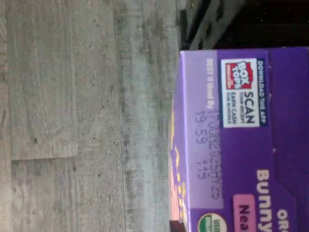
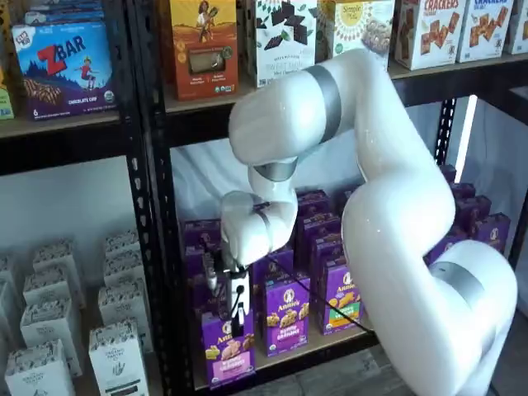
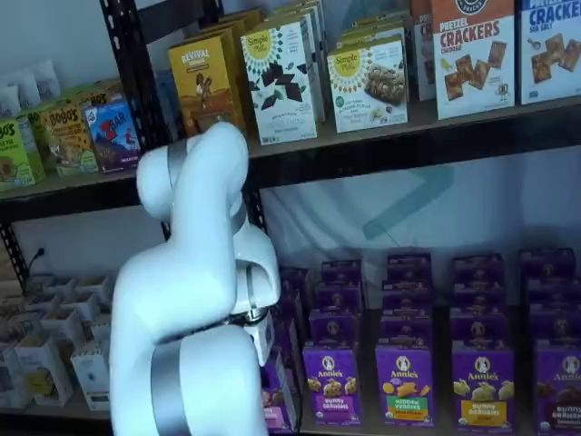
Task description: Pick up the purple box with a pink patch in the middle, on the bottom shelf, the first box from the left
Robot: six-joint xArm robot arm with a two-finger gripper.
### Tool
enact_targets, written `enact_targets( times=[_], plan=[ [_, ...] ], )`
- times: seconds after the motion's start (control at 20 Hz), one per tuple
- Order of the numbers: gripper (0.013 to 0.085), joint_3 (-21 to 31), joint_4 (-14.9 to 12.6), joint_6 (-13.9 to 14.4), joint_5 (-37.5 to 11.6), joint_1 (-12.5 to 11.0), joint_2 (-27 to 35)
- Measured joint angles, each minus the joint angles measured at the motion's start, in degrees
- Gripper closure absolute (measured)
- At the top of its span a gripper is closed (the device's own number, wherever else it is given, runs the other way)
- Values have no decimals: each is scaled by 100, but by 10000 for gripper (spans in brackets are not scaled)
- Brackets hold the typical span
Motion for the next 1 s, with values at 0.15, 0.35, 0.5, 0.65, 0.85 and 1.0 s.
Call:
enact_targets(
  times=[0.15, 0.35, 0.5, 0.65, 0.85, 1.0],
  plan=[
    [610, 347, 21, 1, -173, 24, -222],
    [610, 907, 65, -14, -430, 61, -596],
    [610, 1243, 71, -4, -580, 77, -821],
    [610, 1549, 72, 3, -708, 90, -1037],
    [690, 1856, 190, -97, -797, 105, -1279],
    [690, 1939, 105, -32, -710, 88, -1392]
  ],
)
